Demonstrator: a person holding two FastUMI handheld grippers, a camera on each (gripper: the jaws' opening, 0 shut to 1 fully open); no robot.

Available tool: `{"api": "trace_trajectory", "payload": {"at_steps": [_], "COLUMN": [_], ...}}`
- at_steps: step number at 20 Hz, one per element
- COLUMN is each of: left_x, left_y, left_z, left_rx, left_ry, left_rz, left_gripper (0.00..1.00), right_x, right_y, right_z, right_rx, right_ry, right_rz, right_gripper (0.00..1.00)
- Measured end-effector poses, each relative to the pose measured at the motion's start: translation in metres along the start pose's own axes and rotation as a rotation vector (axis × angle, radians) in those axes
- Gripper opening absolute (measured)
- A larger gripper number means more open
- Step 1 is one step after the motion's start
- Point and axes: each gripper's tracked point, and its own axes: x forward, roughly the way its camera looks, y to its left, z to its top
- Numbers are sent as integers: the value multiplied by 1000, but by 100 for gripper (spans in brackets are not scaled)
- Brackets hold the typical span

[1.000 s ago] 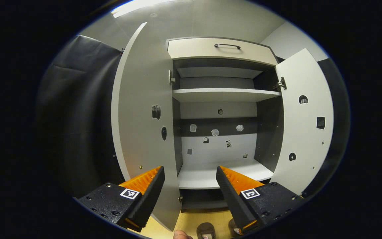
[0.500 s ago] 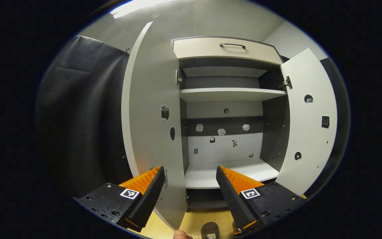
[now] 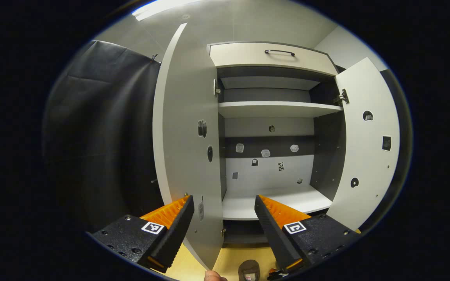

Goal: Grab one shoe with the right hand and put it into the shoe cabinet, grab the other shoe with the left hand and put it into the shoe cabinet; then close the right door with the right hand and the left door with the left hand.

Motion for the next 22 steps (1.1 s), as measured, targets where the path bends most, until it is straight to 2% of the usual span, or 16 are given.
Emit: {"api": "trace_trajectory", "payload": {"at_steps": [2, 3, 4, 5, 7, 8, 10, 15, 22], "left_x": [1, 2, 2, 2, 3, 3, 4, 3, 3], "left_y": [3, 4, 5, 5, 3, 3, 3, 2, 1], "left_z": [-1, -2, -2, -1, -3, -4, -3, -9, -23], "left_rx": [3, 3, 1, 1, 8, 13, 21, 9, 7], "left_ry": [3, 4, 4, 0, 0, 3, 1, 16, 37], "left_rz": [5, 9, 9, 8, 3, 3, -1, -15, -29], "left_gripper": [93, 95, 95, 95, 94, 94, 95, 94, 95], "right_x": [4, 1, 9, 9, 5, 8, 12, -1, -59], "right_y": [1, -8, -11, -10, -15, -13, -14, -20, -36], "right_z": [2, 4, 7, 5, 7, 5, 7, 17, 69], "right_rx": [-14, -31, -28, -25, -18, -21, -38, 18, 118], "right_ry": [-9, -35, -37, -20, -12, 3, -5, -41, -184], "right_rz": [-6, -54, -59, -54, -83, -94, -95, -91, -70], "right_gripper": [49, 49, 25, 21, 23, 6, 6, 6, 6]}}
